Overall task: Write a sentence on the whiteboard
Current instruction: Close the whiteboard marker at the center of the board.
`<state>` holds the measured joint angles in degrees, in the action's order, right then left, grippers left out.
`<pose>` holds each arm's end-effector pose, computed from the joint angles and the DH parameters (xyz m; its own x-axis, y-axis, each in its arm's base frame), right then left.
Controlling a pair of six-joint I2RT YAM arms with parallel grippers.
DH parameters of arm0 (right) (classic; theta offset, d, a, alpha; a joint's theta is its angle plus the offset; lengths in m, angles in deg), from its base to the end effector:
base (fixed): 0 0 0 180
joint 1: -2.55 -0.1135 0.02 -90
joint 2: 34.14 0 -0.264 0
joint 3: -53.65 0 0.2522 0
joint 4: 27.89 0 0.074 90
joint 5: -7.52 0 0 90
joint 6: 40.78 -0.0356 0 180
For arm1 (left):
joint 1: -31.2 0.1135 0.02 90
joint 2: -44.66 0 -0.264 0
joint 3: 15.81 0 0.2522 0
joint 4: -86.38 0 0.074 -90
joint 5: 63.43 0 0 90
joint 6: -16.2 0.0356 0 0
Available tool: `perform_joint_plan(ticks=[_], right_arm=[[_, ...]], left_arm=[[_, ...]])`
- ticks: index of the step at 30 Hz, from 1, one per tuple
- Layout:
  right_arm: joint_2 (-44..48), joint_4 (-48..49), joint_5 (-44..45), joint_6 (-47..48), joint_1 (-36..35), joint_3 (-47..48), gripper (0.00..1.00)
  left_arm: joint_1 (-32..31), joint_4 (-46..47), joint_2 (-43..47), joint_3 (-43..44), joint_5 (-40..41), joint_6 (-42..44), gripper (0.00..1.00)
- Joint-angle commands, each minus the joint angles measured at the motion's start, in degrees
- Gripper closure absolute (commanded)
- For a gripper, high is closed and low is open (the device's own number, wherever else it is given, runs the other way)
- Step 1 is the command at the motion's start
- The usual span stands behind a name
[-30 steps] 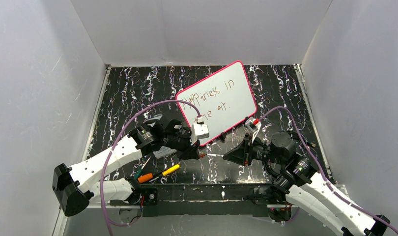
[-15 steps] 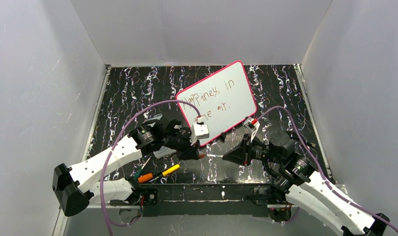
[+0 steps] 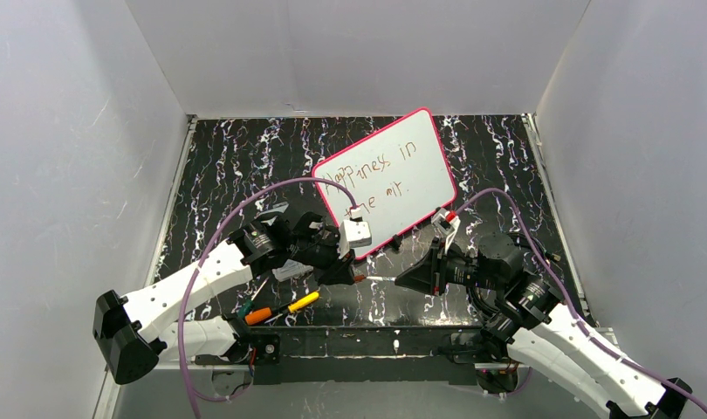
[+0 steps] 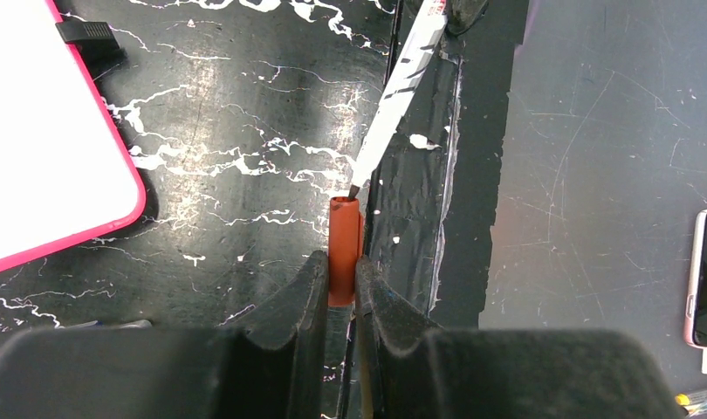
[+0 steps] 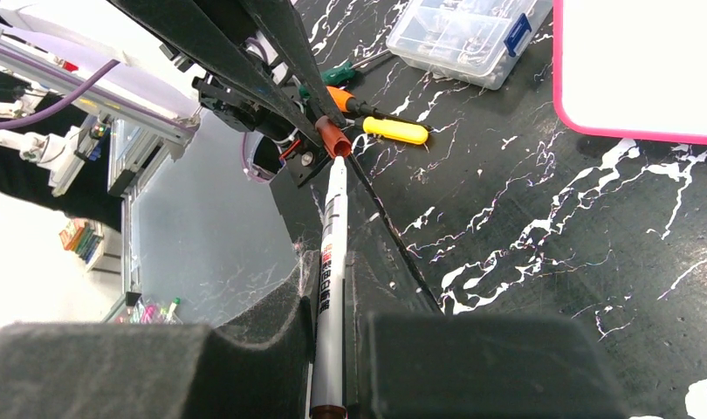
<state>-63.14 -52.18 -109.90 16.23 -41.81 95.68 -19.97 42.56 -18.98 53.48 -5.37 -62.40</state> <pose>0.0875 0.1085 0.2777 -0.6308 0.0591 -0.7737 -0.7154 0.3418 0.6094 0.1331 -0.1954 0.3105 -0.1976 0.5131 -0.8353 0.9803 0.1088 -0.1651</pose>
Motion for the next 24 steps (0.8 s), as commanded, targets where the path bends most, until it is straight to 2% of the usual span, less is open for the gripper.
perform_joint_plan(ticks=[1, 13, 24], right_arm=[[-0.2, 2.4, -1.5, 0.2, 0.1, 2.0, 0.99], [-1.3, 3.7, -4.8, -0.1, 0.1, 2.1, 0.99], [-1.7, 7.7, -10.4, -2.9, 0.1, 2.0, 0.99]], left_arm=[[0.0, -1.0, 1.2, -0.3, -1.6, 0.6, 1.00], [-0.4, -1.3, 1.9, -0.2, -2.6, 0.6, 1.00], [-4.5, -1.8, 3.0, 0.0, -3.5, 0.7, 1.00]])
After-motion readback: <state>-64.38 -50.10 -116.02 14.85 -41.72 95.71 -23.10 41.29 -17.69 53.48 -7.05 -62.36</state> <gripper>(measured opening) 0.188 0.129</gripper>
